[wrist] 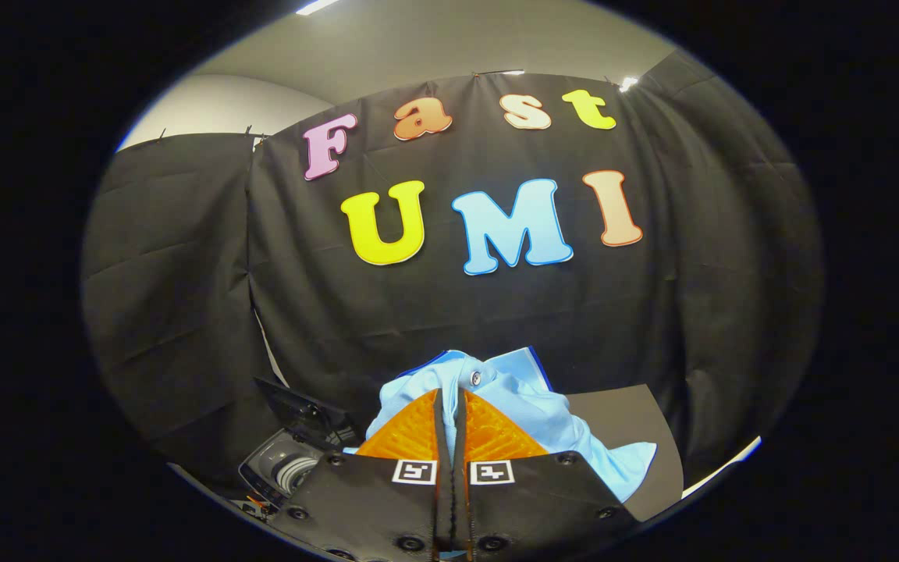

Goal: Put the clothes into the washing machine and then close the washing machine lid.

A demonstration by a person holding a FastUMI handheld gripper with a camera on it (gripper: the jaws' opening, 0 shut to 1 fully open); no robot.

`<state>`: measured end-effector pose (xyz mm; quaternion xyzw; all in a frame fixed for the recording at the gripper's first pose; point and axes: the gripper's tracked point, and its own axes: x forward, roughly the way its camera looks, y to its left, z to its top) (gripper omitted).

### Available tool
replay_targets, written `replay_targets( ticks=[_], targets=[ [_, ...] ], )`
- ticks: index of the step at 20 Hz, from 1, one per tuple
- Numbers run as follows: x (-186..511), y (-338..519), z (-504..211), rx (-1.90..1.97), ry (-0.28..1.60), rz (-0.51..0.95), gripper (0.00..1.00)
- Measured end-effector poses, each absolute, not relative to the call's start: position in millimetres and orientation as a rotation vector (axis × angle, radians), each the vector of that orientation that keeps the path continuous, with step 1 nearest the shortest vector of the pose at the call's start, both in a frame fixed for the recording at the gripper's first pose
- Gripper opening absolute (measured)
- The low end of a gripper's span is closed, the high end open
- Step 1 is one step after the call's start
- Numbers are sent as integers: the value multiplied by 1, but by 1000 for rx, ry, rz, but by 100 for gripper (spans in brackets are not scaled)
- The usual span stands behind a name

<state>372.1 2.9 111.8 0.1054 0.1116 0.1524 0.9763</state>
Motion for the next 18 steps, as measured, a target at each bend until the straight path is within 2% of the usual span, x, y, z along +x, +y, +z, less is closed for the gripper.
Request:
replay_targets(
  ticks=[8,18],
  targets=[
    [365,45,136,204,185,382,2],
    [344,155,151,219,188,583,2]
  ],
)
